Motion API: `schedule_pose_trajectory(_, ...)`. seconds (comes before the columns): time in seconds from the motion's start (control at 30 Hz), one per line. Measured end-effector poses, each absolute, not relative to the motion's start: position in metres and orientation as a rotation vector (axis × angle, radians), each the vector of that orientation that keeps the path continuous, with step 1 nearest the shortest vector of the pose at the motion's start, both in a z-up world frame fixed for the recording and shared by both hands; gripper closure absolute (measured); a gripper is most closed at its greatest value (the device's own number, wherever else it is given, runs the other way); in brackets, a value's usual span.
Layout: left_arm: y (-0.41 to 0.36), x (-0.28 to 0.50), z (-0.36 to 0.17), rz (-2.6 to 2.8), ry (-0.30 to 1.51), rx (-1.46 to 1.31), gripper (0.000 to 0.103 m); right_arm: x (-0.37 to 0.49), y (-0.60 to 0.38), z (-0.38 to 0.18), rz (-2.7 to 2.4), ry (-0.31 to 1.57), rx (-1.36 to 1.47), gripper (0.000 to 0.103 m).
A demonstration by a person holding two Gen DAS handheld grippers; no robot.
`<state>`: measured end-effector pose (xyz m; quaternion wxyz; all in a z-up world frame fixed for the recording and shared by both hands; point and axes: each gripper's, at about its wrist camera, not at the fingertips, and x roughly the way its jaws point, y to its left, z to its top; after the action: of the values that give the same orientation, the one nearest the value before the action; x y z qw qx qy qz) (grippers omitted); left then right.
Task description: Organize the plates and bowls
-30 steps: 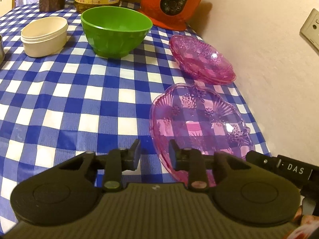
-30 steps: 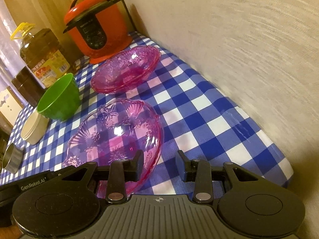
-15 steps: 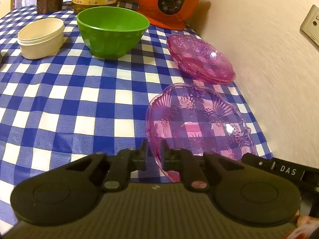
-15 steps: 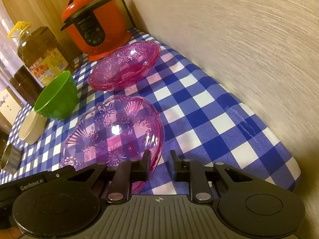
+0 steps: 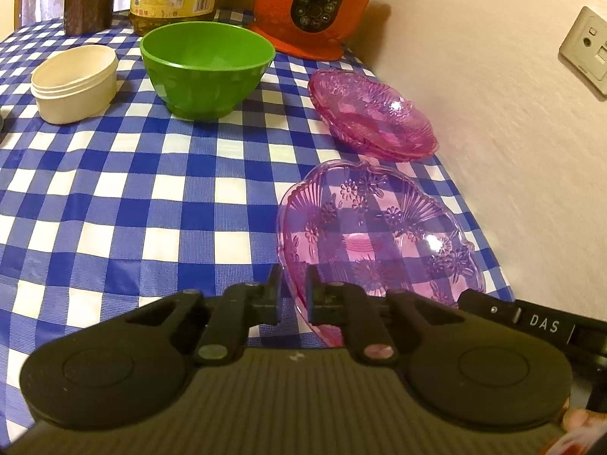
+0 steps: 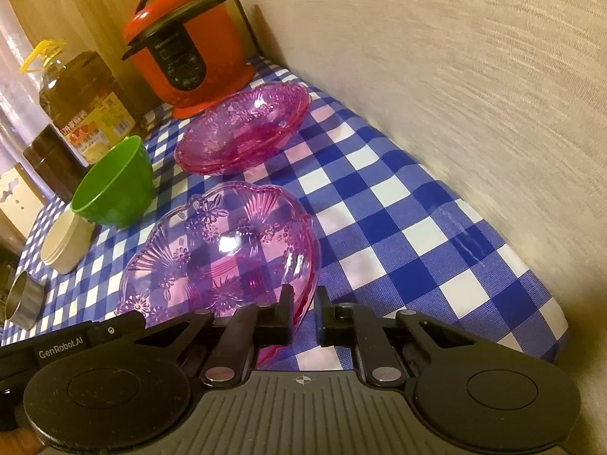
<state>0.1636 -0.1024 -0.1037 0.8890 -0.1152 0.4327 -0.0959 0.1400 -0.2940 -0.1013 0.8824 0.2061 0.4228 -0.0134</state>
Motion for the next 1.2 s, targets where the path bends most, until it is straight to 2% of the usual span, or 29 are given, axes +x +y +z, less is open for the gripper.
schedule_pose_trajectory(0.67,-0.105,0.163,-0.068,-0.222,0.853,-0.245,0.093,0.137,-0.295,-0.064,-0.027,0.821,0.410,0.092)
schedule_pose_trajectory(1.2,-0.122,0.204,-0.040,-0.252,0.812,-0.251,0.093,0.173,-0.309,-0.036,-0.042,0.776,0.392,0.092)
